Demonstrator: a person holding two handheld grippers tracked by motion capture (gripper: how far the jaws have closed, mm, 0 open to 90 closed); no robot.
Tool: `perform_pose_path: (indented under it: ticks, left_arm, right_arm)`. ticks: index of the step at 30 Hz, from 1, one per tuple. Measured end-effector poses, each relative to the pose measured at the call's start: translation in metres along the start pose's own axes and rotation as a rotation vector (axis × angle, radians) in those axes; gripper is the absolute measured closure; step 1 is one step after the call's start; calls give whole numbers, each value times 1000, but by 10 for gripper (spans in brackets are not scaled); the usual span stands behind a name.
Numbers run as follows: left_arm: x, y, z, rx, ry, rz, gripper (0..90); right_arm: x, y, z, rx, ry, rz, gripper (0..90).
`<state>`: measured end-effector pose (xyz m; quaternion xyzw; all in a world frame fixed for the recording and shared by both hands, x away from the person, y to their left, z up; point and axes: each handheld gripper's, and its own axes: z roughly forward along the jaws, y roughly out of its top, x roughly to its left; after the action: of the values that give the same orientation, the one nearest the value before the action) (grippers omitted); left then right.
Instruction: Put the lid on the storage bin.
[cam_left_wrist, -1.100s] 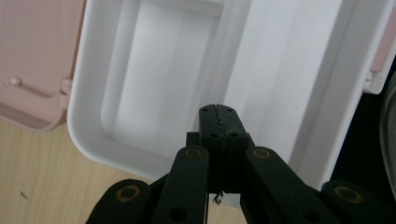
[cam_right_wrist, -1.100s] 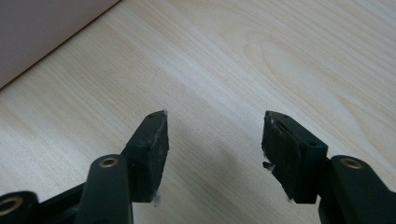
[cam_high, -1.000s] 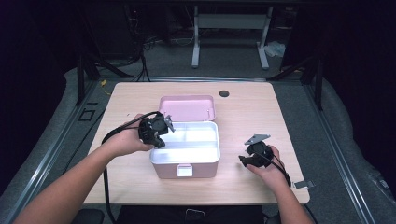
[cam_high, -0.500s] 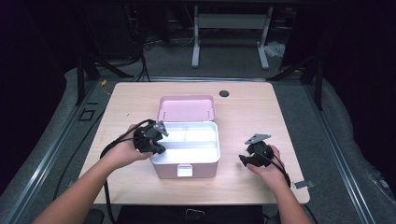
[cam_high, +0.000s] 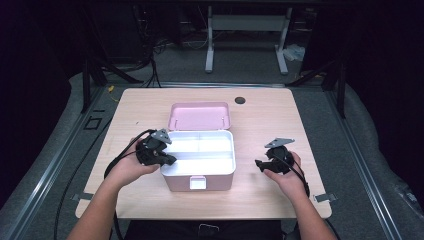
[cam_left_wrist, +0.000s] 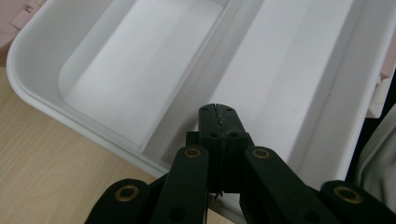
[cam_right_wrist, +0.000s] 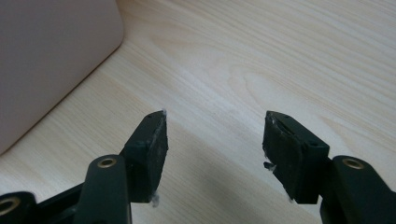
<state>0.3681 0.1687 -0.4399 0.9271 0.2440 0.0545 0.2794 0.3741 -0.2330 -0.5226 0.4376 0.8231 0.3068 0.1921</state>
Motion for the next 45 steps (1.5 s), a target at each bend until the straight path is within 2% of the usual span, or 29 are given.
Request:
perform_pose_path:
  ticks: [5,12,17,22,24,28,30,38,43,45]
  left_arm:
    - [0,-2,0,-15,7,-29,900]
    - [-3,-2,0,-13,26,-12,900]
    - [-4,-1,0,-11,30,-9,900]
    - [-5,-1,0,-12,32,-10,900]
    - [-4,-1,0,-12,32,-10,900]
    - [-5,-2,0,-12,34,-10,900]
    - [-5,-1,0,-12,32,-10,900]
    - [-5,-2,0,-13,33,-8,900]
    - [-5,-1,0,-11,34,-9,900]
    - [-6,-1,0,-7,39,-7,900]
  right_arm:
    - [0,7,-1,-10,15,4,396]
    - [0,28,-2,-43,21,17,387]
    - [5,62,-9,-90,30,-15,383]
    - [11,100,-14,-135,43,-20,377]
    - [13,114,-13,-136,40,-34,389]
    - [11,138,-1,-131,72,-22,396]
    - [10,147,7,-116,59,-30,409]
    - [1,159,31,-95,43,0,439]
    - [-5,161,38,-121,40,48,449]
    - [-6,164,42,-119,19,44,448]
